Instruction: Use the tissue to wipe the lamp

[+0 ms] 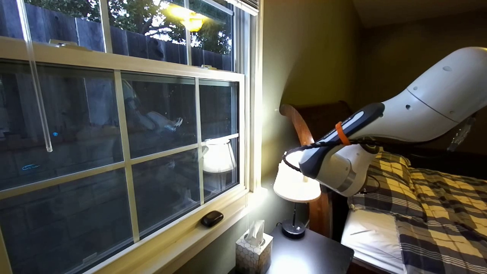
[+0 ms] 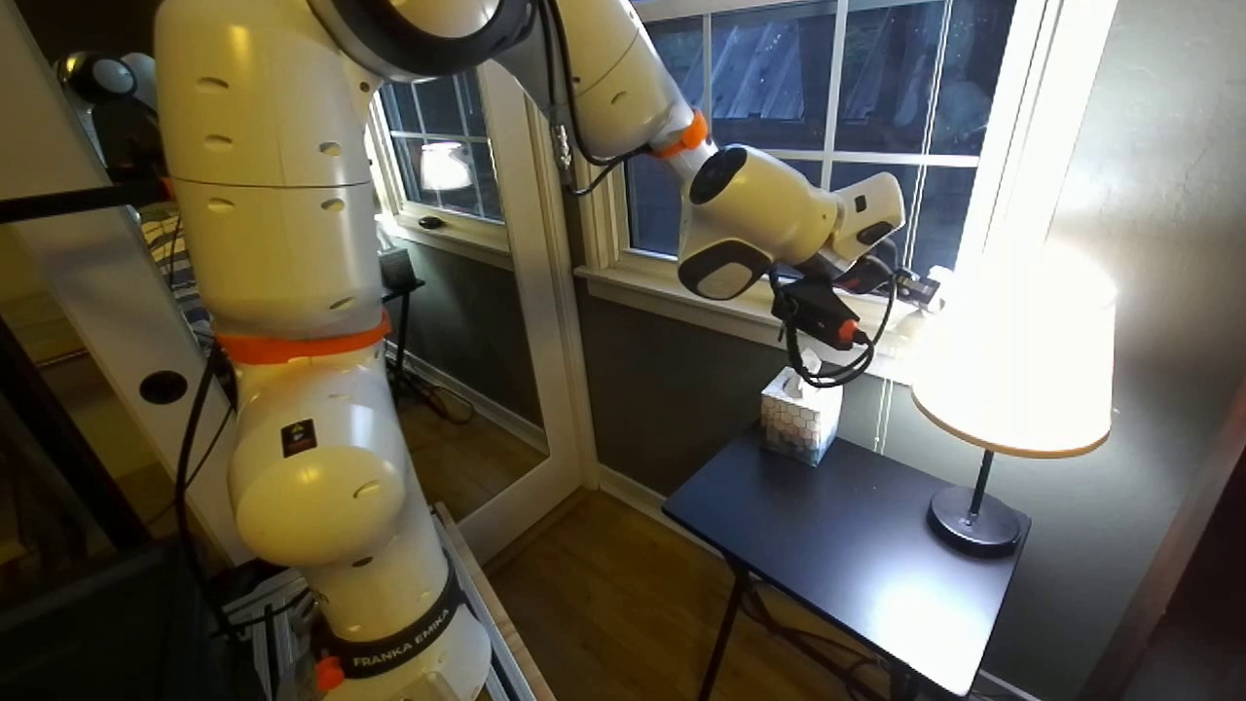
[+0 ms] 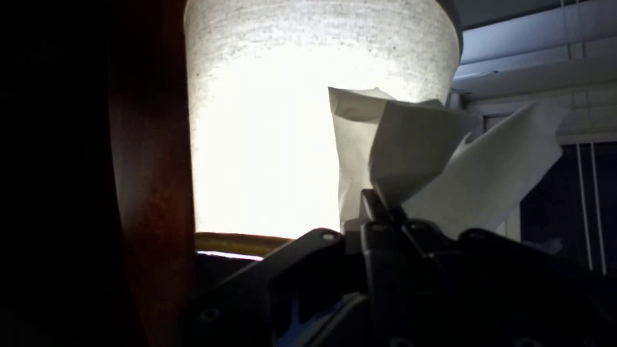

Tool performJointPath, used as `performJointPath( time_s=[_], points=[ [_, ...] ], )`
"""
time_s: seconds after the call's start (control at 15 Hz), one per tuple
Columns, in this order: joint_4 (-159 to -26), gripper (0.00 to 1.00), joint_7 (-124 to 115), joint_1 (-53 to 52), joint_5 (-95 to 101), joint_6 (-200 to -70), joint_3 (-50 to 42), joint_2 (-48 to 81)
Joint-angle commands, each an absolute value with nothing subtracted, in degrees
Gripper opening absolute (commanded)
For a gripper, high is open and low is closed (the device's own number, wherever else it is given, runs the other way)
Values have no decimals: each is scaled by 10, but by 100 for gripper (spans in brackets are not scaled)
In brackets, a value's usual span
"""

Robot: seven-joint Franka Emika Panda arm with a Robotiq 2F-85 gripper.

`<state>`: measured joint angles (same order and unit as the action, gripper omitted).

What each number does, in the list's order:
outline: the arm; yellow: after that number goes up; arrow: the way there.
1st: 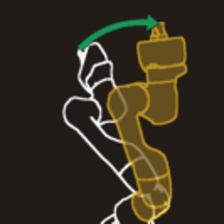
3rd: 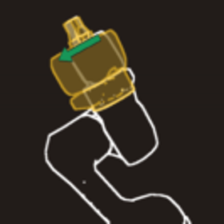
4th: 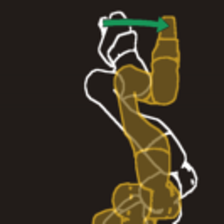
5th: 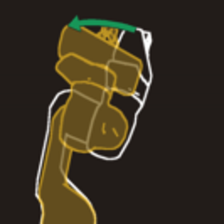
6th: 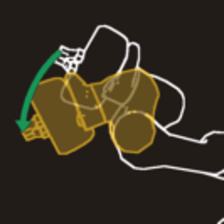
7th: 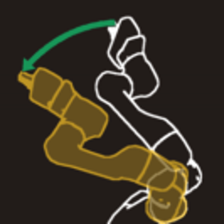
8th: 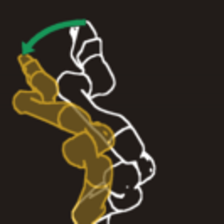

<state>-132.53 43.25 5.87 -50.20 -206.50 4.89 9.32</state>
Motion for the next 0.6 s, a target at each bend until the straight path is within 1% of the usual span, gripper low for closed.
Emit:
performJointPath(
  time_s=[0.0,0.53],
  points=[
    [-1320,0,437,62,-527,-2074,35,108],
    [-1306,0,488,53,-600,-2034,1,155]
  ],
)
